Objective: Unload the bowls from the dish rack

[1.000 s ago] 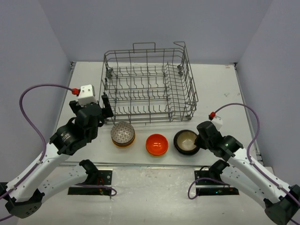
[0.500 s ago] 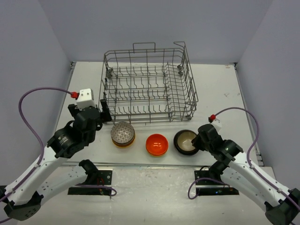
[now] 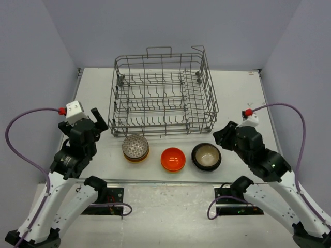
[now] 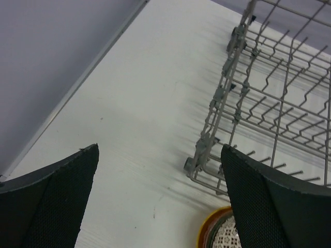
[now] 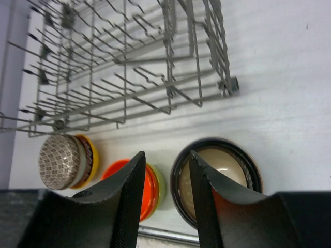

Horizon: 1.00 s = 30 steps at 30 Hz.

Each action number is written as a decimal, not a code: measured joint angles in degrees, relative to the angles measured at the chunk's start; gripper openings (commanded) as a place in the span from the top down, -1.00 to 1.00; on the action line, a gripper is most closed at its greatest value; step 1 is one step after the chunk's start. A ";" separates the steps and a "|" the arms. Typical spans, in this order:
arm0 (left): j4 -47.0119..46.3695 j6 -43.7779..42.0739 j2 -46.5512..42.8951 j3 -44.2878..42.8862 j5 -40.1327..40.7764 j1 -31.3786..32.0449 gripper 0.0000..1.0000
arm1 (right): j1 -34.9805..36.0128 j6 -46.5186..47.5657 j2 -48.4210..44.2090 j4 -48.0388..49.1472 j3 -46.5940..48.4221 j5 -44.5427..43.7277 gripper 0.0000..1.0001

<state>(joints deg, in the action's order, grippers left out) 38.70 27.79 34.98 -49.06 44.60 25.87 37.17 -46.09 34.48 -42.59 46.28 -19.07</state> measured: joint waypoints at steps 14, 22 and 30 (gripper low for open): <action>-3.89 -4.09 -5.88 1.92 -6.54 -12.72 -1.00 | 0.00 16.96 -6.38 -10.69 22.27 -17.99 -0.98; -6.56 -6.93 -14.16 6.69 -7.06 -12.72 -1.00 | 0.00 21.51 -10.54 -10.10 13.79 -25.18 -0.98; -9.66 -8.41 -15.96 12.55 -8.48 -12.72 -1.00 | 0.00 21.38 -10.25 -8.24 7.74 -28.46 -0.98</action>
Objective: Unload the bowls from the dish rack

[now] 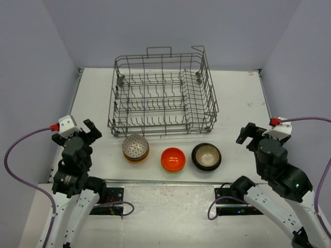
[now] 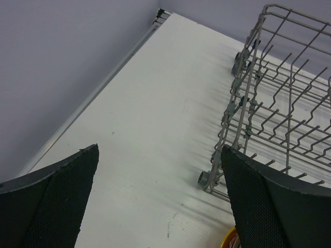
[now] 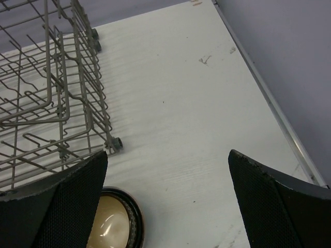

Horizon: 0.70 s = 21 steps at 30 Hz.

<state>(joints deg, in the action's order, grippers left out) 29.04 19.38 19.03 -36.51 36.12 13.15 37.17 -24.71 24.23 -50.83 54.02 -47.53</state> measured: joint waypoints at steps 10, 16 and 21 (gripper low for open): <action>-2.69 -1.20 -1.29 1.77 -1.44 0.00 -1.00 | 0.00 -0.09 -3.91 0.79 -0.31 -1.42 -0.98; -3.37 -1.22 -1.73 2.10 -2.10 0.00 -1.00 | 0.00 -0.31 -4.07 1.16 -0.31 -0.94 -0.98; -3.50 -1.22 -1.79 2.56 -2.29 0.00 -1.00 | 0.00 -0.28 -4.15 1.27 -0.31 -0.92 -0.98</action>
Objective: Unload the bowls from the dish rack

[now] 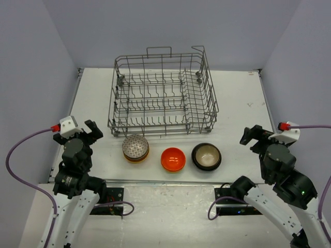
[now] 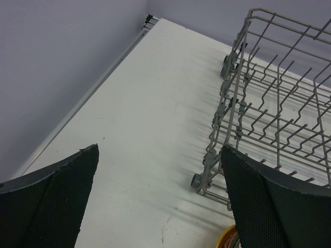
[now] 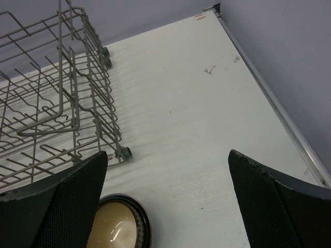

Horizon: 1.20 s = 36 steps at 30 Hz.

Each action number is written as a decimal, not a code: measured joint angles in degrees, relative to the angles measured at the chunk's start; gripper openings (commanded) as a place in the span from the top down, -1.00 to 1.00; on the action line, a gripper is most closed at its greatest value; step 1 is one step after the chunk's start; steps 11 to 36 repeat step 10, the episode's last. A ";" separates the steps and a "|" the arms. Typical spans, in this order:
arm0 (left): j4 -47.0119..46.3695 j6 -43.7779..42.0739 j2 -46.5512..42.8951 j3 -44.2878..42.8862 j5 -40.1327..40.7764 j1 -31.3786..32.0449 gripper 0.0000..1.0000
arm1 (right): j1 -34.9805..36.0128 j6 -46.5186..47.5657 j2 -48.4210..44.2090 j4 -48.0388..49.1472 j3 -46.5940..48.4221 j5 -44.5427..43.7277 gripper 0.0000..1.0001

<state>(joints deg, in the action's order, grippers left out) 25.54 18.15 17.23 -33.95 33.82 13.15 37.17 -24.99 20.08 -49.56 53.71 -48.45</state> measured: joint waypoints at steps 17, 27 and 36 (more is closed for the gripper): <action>-0.35 0.00 -0.02 0.07 -0.04 0.00 -1.00 | 0.00 -0.02 -0.72 0.76 0.04 1.57 -0.98; -0.35 0.00 -0.02 0.07 -0.04 0.00 -1.00 | 0.00 -0.02 -0.72 0.76 0.04 1.57 -0.98; -0.35 0.00 -0.02 0.07 -0.04 0.00 -1.00 | 0.00 -0.02 -0.72 0.76 0.04 1.57 -0.98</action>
